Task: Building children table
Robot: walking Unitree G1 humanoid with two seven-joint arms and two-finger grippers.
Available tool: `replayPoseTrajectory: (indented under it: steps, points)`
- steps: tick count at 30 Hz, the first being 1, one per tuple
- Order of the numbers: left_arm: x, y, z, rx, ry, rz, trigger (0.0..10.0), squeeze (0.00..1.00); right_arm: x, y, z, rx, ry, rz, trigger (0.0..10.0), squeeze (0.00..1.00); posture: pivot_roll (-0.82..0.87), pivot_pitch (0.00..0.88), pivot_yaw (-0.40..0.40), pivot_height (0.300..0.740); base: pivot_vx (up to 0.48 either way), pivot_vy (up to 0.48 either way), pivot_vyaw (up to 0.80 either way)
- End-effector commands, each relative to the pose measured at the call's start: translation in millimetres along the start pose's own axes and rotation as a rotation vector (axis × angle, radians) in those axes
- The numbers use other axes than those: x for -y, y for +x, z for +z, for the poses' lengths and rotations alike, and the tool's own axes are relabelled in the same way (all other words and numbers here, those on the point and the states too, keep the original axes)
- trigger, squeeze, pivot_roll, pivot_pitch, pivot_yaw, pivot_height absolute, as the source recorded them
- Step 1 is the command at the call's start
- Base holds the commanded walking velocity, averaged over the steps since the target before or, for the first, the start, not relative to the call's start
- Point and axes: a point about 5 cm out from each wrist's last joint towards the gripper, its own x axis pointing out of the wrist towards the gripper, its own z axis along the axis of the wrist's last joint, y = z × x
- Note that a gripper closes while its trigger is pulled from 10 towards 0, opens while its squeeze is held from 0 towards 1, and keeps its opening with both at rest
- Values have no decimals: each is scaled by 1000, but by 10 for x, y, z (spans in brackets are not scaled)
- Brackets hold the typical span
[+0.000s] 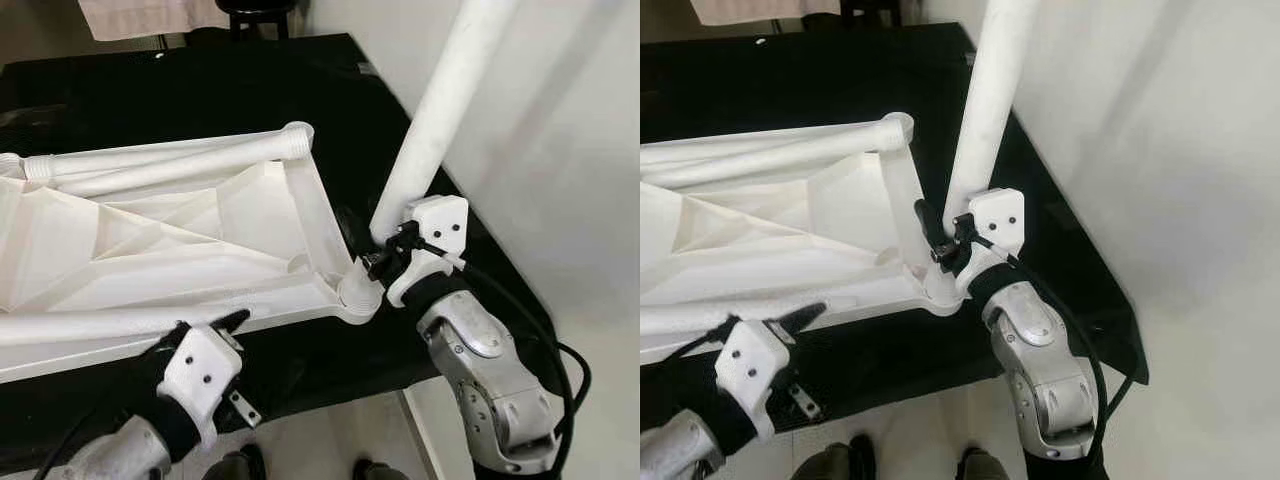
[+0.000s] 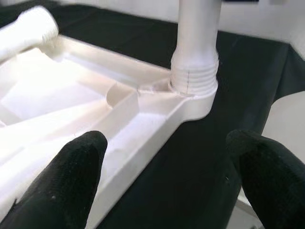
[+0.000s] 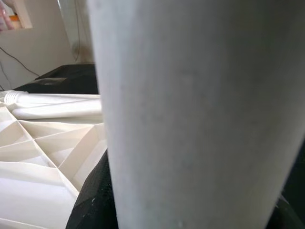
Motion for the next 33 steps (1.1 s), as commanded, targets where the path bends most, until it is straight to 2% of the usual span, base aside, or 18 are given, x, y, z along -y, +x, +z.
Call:
replayPoseTrajectory:
  steps: [1, 2, 3, 4, 5, 6, 7, 8, 11, 12, 14, 16, 20, 21, 22, 26, 29, 33]
  points:
    - [-5, -1, -48, -23, -23, -7, 10000, 0, 24, -9, -237, -119, 36, 66, 10000, 0, -225, 212, -35, 740, 0, 0, 0]
    - [30, -1, -75, -37, -34, -31, 10000, 0, -22, 46, -107, -63, 29, 194, 10000, 0, -226, 212, -32, 740, 0, 0, 0]
    - [30, -1, -75, -37, -34, -31, 10000, 0, -22, 46, -107, -63, 29, 194, 10000, 0, -226, 212, -32, 740, 0, 0, 0]
    - [164, -19, -151, -76, -70, -99, 10000, 0, -36, 92, 95, -4, 12, 413, 10000, 0, -228, 214, -30, 740, 0, 0, 0]
    - [164, -19, -151, -76, -70, -99, 10000, 0, -36, 92, 95, -4, 12, 413, 10000, 0, -228, 214, -30, 740, 0, 0, 0]
    - [211, -26, -174, -89, -85, -122, 10000, 0, -21, 96, 146, 7, 5, 465, 10000, 0, -228, 214, -30, 740, 0, 0, 0]
    - [294, -43, -206, -107, -107, -162, 10000, 0, -9, 76, 205, 15, -27, 575, 10000, 0, -230, 213, -30, 740, 0, 0, 0]
    - [294, -43, -206, -107, -107, -162, 10000, 0, -9, 76, 205, 15, -27, 575, 10000, 0, -230, 213, -30, 740, 0, 0, 0]
    - [485, -98, -286, -156, -136, -251, 10000, 0, 34, -62, 280, -14, -85, 865, 10000, 0, -224, 216, -36, 740, 0, 0, 0]
    - [485, -98, -286, -156, -136, -251, 10000, 0, 34, -62, 280, -14, -85, 865, 10000, 0, -224, 216, -36, 740, 0, 0, 0]
    - [483, -107, -304, -157, -159, -209, 10000, 0, 95, -90, 312, -37, -48, 982, 10000, 0, -227, 227, -33, 740, 0, 0, 0]
    - [483, -107, -304, -157, -159, -209, 10000, 0, 95, -90, 312, -37, -48, 982, 10000, 0, -227, 227, -33, 740, 0, 0, 0]
    - [363, -122, -343, -163, -151, -94, 10000, 0, 143, 38, 446, 9, 34, 1133, 10000, 0, -215, 243, -28, 740, 0, 0, 0]
    - [363, -122, -343, -163, -151, -94, 10000, 0, 143, 38, 446, 9, 34, 1133, 10000, 0, -215, 243, -28, 740, 0, 0, 0]
    - [335, -129, -342, -164, -132, -57, 10000, 0, 128, 72, 450, 10, 32, 1184, 10000, 0, -210, 247, -24, 740, 0, 0, 0]
    - [318, -134, -340, -166, -120, -37, 10000, 0, 111, 107, 433, 6, 12, 1201, 10000, 0, -204, 259, -22, 740, 0, 0, 0]
    - [220, -168, -334, -168, -74, 42, 10000, 0, 29, 247, 452, 33, 17, 1263, 10000, 0, -192, 284, -10, 740, 0, 0, 0]
    - [229, -182, -313, -165, -71, 38, 10000, 0, -7, 298, 465, 45, 35, 1308, 10000, 0, -179, 301, -8, 740, 0, 0, 0]
